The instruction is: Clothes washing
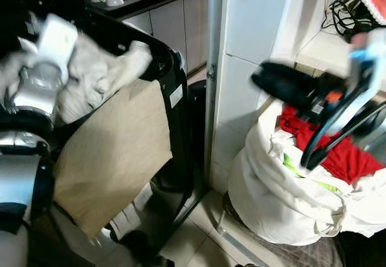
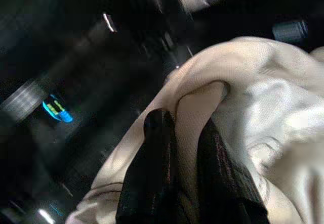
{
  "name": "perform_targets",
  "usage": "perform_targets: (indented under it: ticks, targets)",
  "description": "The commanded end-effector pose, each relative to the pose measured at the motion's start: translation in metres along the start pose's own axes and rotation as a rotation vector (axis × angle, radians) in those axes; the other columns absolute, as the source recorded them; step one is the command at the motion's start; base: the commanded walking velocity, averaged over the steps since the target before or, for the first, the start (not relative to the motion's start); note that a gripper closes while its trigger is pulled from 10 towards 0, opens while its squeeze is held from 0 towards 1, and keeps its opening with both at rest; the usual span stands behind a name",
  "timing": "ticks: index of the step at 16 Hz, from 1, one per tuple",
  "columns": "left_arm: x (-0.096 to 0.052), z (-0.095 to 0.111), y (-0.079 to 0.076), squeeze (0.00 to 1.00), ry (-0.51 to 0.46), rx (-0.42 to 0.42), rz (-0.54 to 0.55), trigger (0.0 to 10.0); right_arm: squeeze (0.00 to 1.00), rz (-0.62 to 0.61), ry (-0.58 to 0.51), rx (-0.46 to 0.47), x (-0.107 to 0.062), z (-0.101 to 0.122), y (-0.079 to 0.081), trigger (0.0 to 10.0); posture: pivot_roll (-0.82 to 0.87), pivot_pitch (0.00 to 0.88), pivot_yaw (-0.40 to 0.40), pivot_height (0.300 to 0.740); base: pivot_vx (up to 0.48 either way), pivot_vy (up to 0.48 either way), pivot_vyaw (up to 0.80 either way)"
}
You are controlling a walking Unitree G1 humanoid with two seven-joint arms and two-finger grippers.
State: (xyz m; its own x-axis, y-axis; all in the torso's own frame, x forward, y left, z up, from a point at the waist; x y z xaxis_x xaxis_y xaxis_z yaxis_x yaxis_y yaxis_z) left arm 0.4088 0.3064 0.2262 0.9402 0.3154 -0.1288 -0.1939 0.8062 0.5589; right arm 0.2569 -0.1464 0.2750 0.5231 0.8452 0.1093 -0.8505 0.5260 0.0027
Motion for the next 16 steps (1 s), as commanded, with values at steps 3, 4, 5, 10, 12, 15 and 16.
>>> perform_targets:
  ticks: [3, 4, 5, 10, 12, 15, 16]
  targets:
    - [0.0, 0.018, 0.017, 1.0, -0.017, -0.172, -0.033, 10.0, 0.0, 0.038, 0.034, 0.009, 0.004, -0.005, 0.009, 10.0, -0.17, 0.0, 0.081, 0.74, 0.0, 0.0, 0.0]
    - [0.0, 0.021, 0.017, 1.0, -0.017, -0.239, -0.073, 10.0, 0.0, 0.048, 0.055, 0.02, 0.005, -0.01, 0.011, 10.0, -0.17, 0.0, 0.08, 0.74, 0.0, 0.0, 0.0]
    - [0.0, 0.021, 0.017, 1.0, -0.015, -0.245, -0.083, 10.0, 0.0, 0.051, 0.06, 0.025, 0.005, -0.011, 0.012, 10.0, -0.17, 0.0, 0.08, 0.74, 0.0, 0.0, 0.0]
    - [0.0, 0.025, 0.019, 1.0, -0.038, -0.31, -0.09, 10.0, 0.0, 0.126, 0.097, 0.062, 0.006, -0.018, 0.025, 10.0, -0.17, 0.0, 0.08, 0.74, 0.0, 0.0, 0.0]
    - [-0.001, 0.035, 0.031, 1.0, -0.107, -0.3, -0.004, 10.0, 0.0, 0.007, 0.074, 0.018, 0.007, -0.016, 0.008, 10.0, -0.17, 0.0, 0.081, 0.74, 0.0, 0.0, 0.0]
    - [-0.006, 0.066, 0.002, 0.52, -0.303, -0.298, -0.184, 10.0, 0.0, -0.214, 0.103, -0.012, 0.007, -0.024, -0.019, 10.0, -0.17, 0.0, 0.077, 0.74, 0.0, 0.0, 0.0]
    - [-0.01, 0.072, -0.019, 0.04, -0.352, -0.324, -0.306, 10.0, 0.0, -0.28, 0.117, -0.017, 0.006, -0.028, -0.026, 10.0, -0.17, 0.0, 0.076, 0.74, 0.0, 0.0, 0.0]
Point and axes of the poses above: a point about 5 cm out from each wrist's last joint towards the gripper, its own x axis pointing out of the wrist towards the gripper, its own z axis along the axis of the wrist's last joint, y = z × x, the point moved 2 cm from there along x, pointing out of the wrist towards the gripper, and after that the axes turned 2 degrees about x, right-handed, at the moved point
